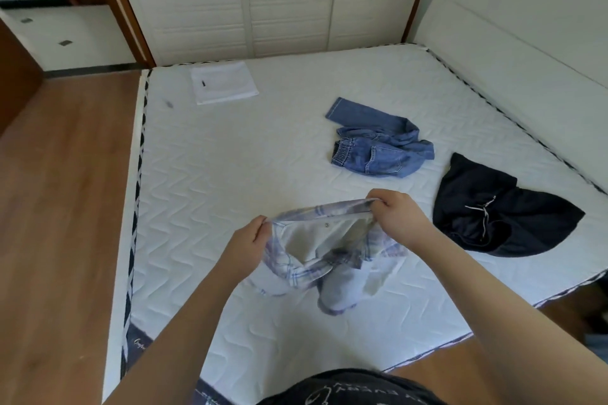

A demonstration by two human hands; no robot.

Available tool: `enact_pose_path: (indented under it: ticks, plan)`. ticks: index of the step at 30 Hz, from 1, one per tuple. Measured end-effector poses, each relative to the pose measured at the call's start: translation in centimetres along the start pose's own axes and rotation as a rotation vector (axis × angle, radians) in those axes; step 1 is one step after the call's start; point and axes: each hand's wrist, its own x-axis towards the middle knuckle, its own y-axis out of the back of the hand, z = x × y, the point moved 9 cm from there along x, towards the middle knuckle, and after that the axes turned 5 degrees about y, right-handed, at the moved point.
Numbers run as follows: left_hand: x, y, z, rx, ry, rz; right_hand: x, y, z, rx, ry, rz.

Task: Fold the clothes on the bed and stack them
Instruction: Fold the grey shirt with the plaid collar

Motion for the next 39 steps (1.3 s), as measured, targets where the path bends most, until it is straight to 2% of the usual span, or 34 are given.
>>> enact_pose_path:
  ticks: [4, 8, 13, 18, 21, 24, 32, 35, 39]
  plan:
    - [-0.5, 1.1, 0.4, -0.260, 0.114, 0.052, -0.4, -0.8, 0.8, 0.390, -0.112, -0.012]
    - [-1.3, 2.3, 1.8, -0.378, 0.121, 0.052, -0.3, -1.9, 0.5, 0.377, -0.042, -0.122]
    - [-3.6, 3.1, 3.7, -0.186, -0.004, -0.043, 0.0, -2.0, 0.1, 0.310, 0.121, -0.159]
    - [-6.7, 3.3, 4.7, -0.164, -0.124, -0.088, -0.6, -2.5, -0.2, 0.282, 0.207, -0.229]
    - [-8.4, 4.1, 4.9, -0.153, -0.199, 0.001, -1.0, -3.4, -0.5, 0.313, 0.237, -0.278]
    - [-10.2, 5.3, 4.6, 0.030, -0.259, 0.115, -0.9, -4.0, -0.4, 0.337, 0.234, -0.278]
    - [-13.8, 4.9, 0.0, 0.388, -0.012, -0.018, -1.3, -6.9, -4.1, 0.427, 0.325, -0.371]
    - [-15.0, 5.4, -1.6, 0.496, 0.073, 0.019, -2.0, -7.7, -6.0, 0.458, 0.350, -0.409]
    - [-16.8, 7.0, -1.8, 0.298, 0.089, 0.136, -2.6, -8.6, -8.0, 0.467, 0.375, -0.427]
